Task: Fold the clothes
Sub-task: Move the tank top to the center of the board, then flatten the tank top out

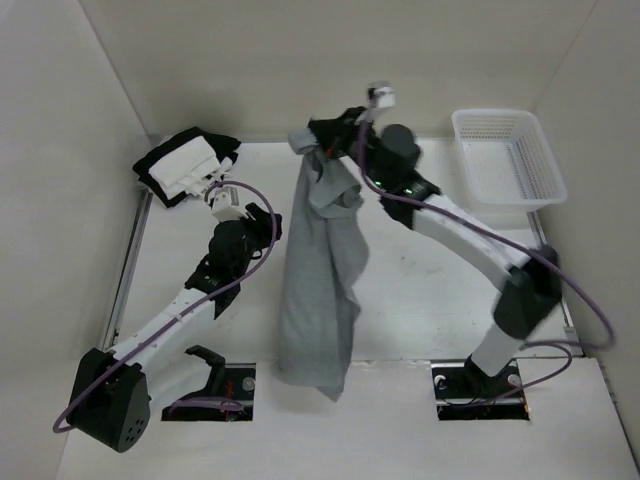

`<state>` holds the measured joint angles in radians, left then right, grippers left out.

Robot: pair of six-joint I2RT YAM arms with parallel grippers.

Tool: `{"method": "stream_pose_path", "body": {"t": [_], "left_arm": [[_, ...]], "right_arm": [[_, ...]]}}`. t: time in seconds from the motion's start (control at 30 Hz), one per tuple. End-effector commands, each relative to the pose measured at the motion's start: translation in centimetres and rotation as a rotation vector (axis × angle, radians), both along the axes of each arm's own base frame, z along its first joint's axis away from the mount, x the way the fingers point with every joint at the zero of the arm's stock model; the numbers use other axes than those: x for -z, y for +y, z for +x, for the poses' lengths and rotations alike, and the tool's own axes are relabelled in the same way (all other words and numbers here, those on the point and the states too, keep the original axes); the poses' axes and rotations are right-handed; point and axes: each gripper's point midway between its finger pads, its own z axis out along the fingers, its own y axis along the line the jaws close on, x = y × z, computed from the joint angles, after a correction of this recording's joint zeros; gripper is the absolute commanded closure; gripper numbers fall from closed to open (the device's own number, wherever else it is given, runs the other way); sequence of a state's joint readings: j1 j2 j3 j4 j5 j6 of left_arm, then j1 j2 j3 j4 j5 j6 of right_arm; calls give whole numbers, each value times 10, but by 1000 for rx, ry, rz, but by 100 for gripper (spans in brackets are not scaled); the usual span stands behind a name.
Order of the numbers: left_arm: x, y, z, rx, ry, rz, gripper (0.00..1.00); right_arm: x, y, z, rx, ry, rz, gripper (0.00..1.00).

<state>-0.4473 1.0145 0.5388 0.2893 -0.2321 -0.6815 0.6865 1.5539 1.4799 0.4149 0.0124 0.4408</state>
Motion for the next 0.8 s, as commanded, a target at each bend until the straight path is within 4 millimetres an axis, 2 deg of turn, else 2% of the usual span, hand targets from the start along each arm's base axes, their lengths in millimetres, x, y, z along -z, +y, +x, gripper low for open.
{"method": "stream_pose_path", "body": {"t": [0.0, 0.03, 0.1, 0.17, 0.2, 0.23, 0.33, 0.4, 0.43, 0.47, 0.5, 0.57, 0.6, 0.7, 0.77], "left_arm": [[27, 16, -10, -38, 81, 39, 55], [31, 17, -12, -41, 96, 54, 55], [41, 20, -18, -51, 131, 101, 57], [50, 14, -24, -35, 162, 165, 58], [54, 9, -27, -19, 178, 196, 59], [60, 3, -31, 2, 201, 233, 59], [76, -3, -41, 8, 259, 334, 62], [86, 0, -45, -3, 291, 387, 65], [91, 1, -46, -5, 307, 402, 67], [97, 1, -46, 0, 326, 416, 71], [101, 0, -47, 8, 340, 427, 74], [112, -4, -52, 39, 391, 464, 76], [115, -6, -56, 49, 409, 479, 76], [126, -6, -72, 61, 453, 525, 75], [132, -5, -85, 57, 478, 526, 74]], "right_arm": [[95, 23, 110, 68, 182, -104, 93], [102, 22, 129, 79, 219, -105, 86], [101, 13, 152, 106, 253, -95, 69], [94, -2, 154, 135, 260, -73, 57], [96, -8, 148, 137, 277, -69, 55], [106, -13, 138, 134, 310, -73, 55], [164, -26, 101, 123, 443, -114, 72], [232, -22, 57, 89, 564, -171, 93], [258, -22, 41, 74, 613, -187, 95], [288, -19, 21, 49, 671, -215, 96], [305, -15, 7, 26, 701, -240, 94], [341, -9, -36, -36, 761, -306, 83], [347, -9, -44, -42, 770, -312, 79], [371, -2, -88, -104, 795, -356, 63], [386, 3, -107, -139, 818, -381, 59]]}}
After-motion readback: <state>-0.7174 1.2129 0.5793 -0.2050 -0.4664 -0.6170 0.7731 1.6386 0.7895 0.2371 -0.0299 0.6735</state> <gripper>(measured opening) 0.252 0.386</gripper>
